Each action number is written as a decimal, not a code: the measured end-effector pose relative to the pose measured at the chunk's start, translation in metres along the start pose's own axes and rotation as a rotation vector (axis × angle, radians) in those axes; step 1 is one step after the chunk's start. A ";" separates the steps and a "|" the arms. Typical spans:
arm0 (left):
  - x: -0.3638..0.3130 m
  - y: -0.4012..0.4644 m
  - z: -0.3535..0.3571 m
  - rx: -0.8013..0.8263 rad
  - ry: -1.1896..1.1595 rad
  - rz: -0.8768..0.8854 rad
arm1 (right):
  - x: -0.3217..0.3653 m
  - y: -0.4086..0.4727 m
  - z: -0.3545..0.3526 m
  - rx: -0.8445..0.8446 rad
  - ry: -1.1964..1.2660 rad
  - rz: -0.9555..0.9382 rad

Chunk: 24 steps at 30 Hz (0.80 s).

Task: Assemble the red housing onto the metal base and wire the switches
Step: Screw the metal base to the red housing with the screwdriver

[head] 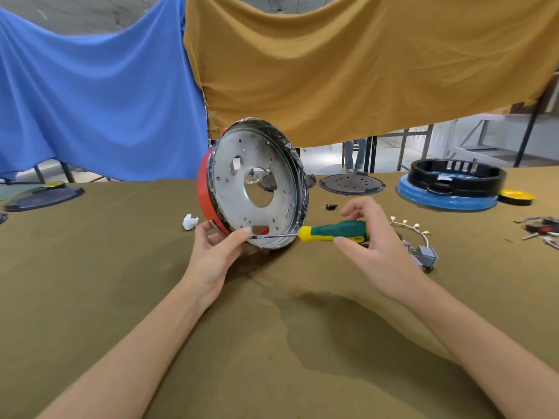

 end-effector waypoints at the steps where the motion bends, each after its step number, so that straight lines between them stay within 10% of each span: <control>1: 0.000 0.000 -0.001 -0.004 -0.008 0.000 | 0.003 0.000 -0.002 -0.027 -0.015 -0.031; 5: 0.000 0.000 0.002 0.010 0.015 0.001 | 0.004 -0.001 -0.016 -0.224 -0.214 0.003; 24: -0.001 0.000 0.004 0.044 0.105 0.035 | -0.011 -0.002 -0.003 -0.103 -0.326 0.089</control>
Point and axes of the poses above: each hand's wrist, its own y-axis towards the middle knuckle, its own z-axis out of the palm, x = y × z, the point moved 10 cm from there along y, towards the middle knuckle, and after that the axes turned 14 degrees about -y, right-handed, at the moved point
